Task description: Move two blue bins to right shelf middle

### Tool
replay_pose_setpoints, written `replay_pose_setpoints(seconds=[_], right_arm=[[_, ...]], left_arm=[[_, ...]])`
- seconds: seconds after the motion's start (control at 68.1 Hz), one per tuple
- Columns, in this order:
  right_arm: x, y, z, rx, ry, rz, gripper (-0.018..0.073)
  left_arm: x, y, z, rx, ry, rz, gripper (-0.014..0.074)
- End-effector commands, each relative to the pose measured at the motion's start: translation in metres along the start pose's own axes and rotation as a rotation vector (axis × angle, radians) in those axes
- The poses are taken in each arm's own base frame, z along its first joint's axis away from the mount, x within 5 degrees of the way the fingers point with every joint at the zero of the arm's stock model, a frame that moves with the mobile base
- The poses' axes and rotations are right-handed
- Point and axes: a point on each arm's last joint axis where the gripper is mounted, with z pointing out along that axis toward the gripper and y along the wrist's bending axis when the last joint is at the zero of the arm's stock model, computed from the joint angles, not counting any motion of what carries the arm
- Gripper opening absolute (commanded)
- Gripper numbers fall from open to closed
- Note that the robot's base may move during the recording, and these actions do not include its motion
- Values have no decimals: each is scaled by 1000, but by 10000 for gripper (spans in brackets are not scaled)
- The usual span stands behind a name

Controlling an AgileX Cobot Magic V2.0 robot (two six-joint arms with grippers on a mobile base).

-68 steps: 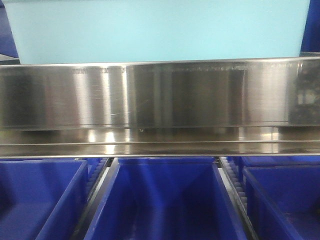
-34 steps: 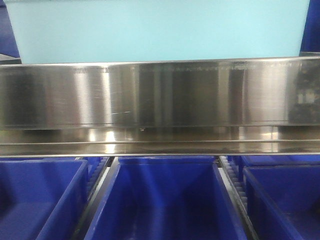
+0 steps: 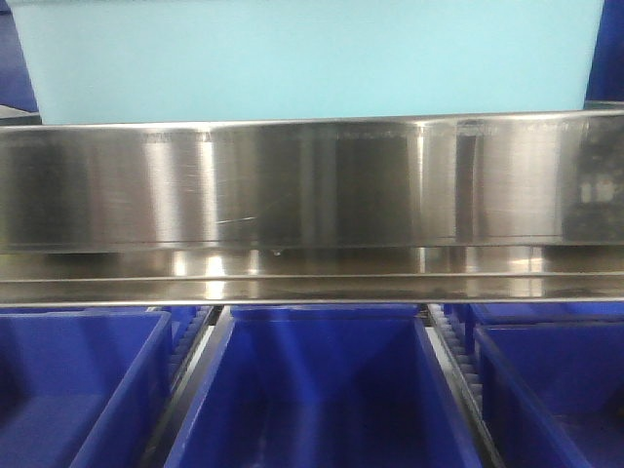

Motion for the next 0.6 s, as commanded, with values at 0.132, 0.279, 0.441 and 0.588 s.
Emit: replay_pose_setpoints(seconds=[0.132, 0.279, 0.441, 0.588], right_arm=[[-4, 5, -7, -57, -36, 8, -162], [-3, 16, -3, -127, -26, 21, -162], [2, 23, 4, -142, 2, 39, -162], [5, 20, 12, -118, 4, 49, -162]], left_arm=[[-3, -1, -13, 15, -46, 19, -111], [-3, 10, -9, -24, -37, 11, -111], [-2, 22, -5, -52, -26, 31, -111], [5, 26, 7, -55, 24, 39, -111]])
